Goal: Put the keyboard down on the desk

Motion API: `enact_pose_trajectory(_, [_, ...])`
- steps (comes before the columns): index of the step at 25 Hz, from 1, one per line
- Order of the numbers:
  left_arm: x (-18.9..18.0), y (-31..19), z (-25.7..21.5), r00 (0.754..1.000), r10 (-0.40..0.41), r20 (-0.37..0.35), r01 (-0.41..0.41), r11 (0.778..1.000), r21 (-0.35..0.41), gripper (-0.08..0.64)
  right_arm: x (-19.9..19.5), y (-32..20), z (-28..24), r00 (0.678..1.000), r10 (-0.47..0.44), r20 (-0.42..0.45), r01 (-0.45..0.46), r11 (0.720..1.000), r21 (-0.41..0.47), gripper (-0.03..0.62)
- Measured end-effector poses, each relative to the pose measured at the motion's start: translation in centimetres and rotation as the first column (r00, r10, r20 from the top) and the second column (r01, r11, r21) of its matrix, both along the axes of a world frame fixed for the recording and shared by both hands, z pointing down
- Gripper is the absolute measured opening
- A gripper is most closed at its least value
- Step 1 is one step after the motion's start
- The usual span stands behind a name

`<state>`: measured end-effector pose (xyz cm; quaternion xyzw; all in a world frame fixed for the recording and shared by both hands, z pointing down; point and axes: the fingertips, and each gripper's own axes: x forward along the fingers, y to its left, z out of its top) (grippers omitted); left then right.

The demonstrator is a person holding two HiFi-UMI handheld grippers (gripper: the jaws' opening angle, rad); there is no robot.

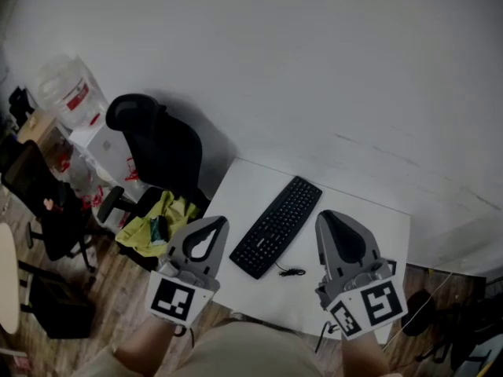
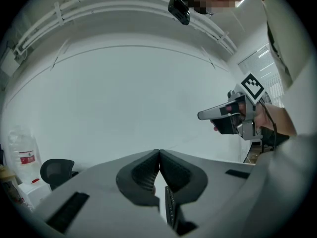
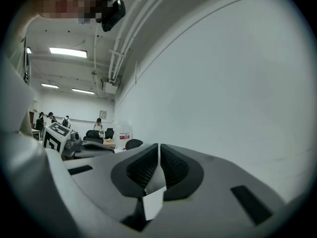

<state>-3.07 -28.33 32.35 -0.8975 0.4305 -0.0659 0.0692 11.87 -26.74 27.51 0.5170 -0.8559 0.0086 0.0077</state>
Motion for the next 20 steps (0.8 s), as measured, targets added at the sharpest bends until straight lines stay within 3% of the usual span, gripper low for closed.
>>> enact_pose_trajectory(4, [0.1,1.1,-1.0,1.0,-0.004,-0.01,0.004,1.0,0.022,0.021,-0.4,1.7,-1.0,0.999,-0.005,-0.034,0.007,0.999,0.045,0.03])
enact_pose_trajectory(9, [0.1,2.2,-0.9,0.999,-0.017,0.037,0.014,0.998,0.063,0.021,-1.1,2.8,-0.7,0.999,-0.021,-0.048,0.023,0.999,0.046,0.028])
enact_pose_trajectory(15, [-0.2,2.9,0.7,0.999,-0.017,0.031,0.017,1.0,0.026,0.021,-1.8,3.2,1.9,0.993,-0.015,-0.121,0.017,1.0,0.018,0.026])
enact_pose_trajectory(20, [-0.4,2.7,2.6,0.999,-0.031,0.03,0.032,0.999,-0.024,0.021,-2.9,3.4,4.7,0.993,-0.049,-0.112,0.044,0.998,-0.045,0.026])
